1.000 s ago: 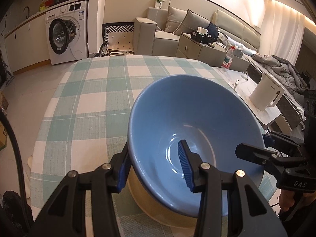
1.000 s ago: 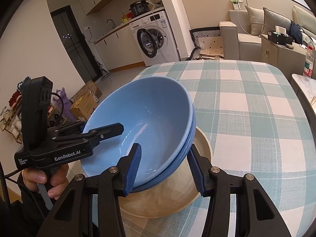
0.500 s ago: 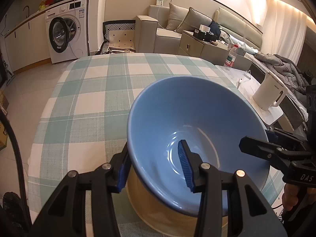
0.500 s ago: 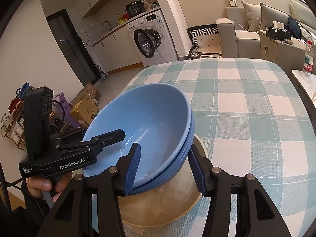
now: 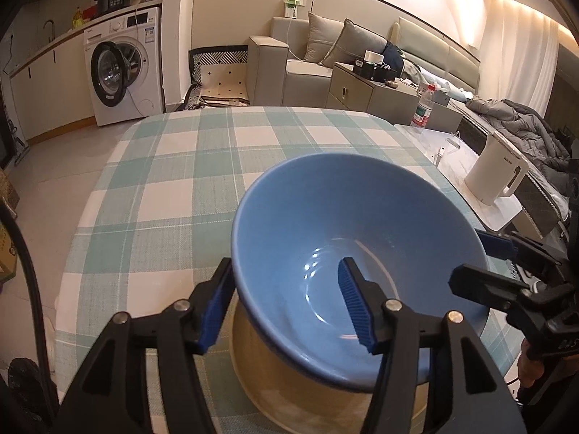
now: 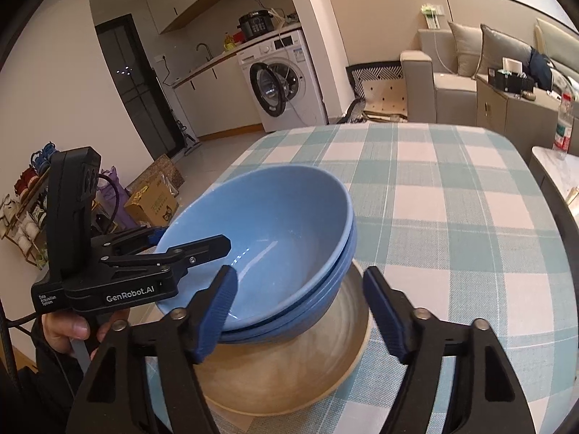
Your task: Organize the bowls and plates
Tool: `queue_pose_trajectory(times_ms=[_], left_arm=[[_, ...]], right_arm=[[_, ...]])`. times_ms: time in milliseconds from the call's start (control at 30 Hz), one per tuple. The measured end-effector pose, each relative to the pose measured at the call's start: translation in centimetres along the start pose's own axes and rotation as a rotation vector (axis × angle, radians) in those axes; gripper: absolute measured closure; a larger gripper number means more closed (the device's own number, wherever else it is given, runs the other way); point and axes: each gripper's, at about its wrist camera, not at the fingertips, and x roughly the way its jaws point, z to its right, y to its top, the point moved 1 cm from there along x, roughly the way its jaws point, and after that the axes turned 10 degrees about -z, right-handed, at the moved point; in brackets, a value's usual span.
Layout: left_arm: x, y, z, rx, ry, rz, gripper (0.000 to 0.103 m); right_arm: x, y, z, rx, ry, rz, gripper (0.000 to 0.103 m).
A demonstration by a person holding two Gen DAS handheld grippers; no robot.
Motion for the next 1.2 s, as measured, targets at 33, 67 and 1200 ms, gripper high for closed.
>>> queue_pose_trajectory(times_ms=[33,67,1200], left_arm=[[-0.2,-0.1,0.1,0.005,0.006,0.004,0.043],[-0.3,-0.2,0.1,0.006,0.012,0.008,0.042],[-7.5,-6.8,-1.3,-0.020,0.082,0.306,0.000]], right_arm=[[0.0,0.0,0.0,-0.003,-0.002,0.002,0.018],[0.0,-0.1,0.1,-0.007,-0.008,0.005,0.016],[-4.5,-6.4,-0.4,-0.054,-0.023,0.248,0.001]])
